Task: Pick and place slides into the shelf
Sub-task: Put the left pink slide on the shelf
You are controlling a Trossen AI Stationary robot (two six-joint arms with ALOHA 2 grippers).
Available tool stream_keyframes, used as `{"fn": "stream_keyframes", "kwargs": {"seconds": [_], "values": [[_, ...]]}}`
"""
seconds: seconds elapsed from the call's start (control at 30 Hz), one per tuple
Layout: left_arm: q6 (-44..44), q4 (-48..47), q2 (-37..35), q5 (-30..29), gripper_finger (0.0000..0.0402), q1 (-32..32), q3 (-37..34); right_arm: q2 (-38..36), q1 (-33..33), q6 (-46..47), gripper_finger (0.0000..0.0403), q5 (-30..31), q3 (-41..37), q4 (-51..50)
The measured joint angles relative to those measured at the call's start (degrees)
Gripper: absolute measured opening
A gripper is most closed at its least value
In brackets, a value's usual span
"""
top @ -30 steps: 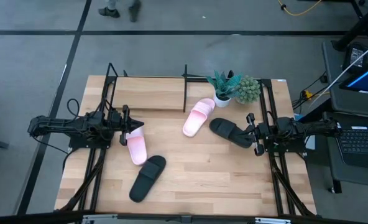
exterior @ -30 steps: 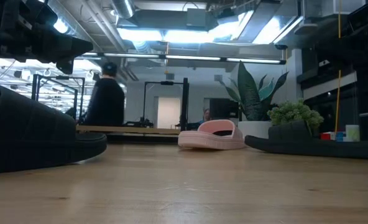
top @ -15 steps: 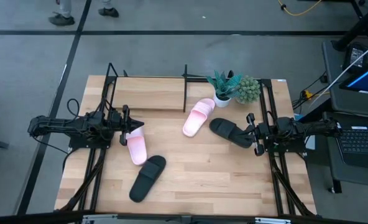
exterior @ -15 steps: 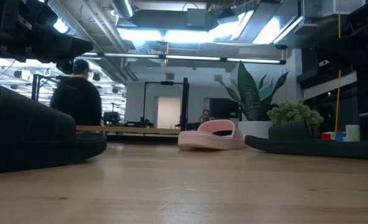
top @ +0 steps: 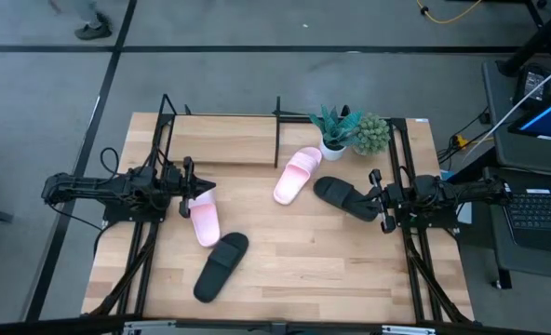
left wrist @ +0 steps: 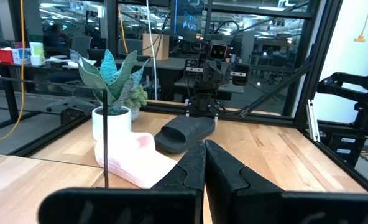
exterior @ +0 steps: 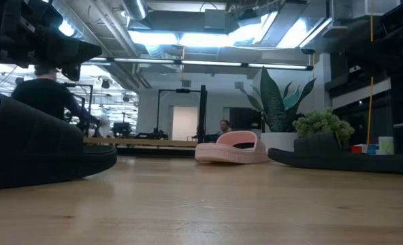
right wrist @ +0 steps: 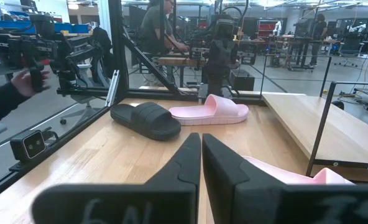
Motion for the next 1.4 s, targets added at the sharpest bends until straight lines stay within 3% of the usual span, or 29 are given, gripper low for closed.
{"fn": "stream_keyframes", "kwargs": {"seconds": [0.57, 0.77, 0.87, 1.07, 1.27, 1.4], "values": [[3.80, 0.25, 0.01, 0.10, 0.0000, 0.00, 0.02, 0.02, 0.01, 0.01, 0.0019, 0.00, 0.00, 0.02], [5.47, -0.50, 0.00, 9.12, 0.0000, 0.00, 0.00, 0.00, 0.00, -1.47, 0.0013, 0.00, 0.00, 0.02], [5.28, -0.76, 0.01, 10.24, 0.0000, 0.02, 0.01, 0.02, -0.01, -1.45, 0.0005, -0.56, -0.02, 0.02], [3.86, -5.49, 0.01, 9.07, 0.0000, 0.00, 0.00, 0.43, -0.01, -1.73, 0.0004, -3.30, -0.02, 0.15], [3.71, -7.27, -0.01, -3.25, 0.0000, 0.02, 0.02, 1.79, -0.07, -1.62, 0.0004, 2.46, 0.00, 0.40], [4.58, -8.02, -0.01, -1.65, 0.0000, 0.02, 0.00, 2.56, -0.07, -1.57, 0.0004, 3.00, -0.02, 0.63]]}}
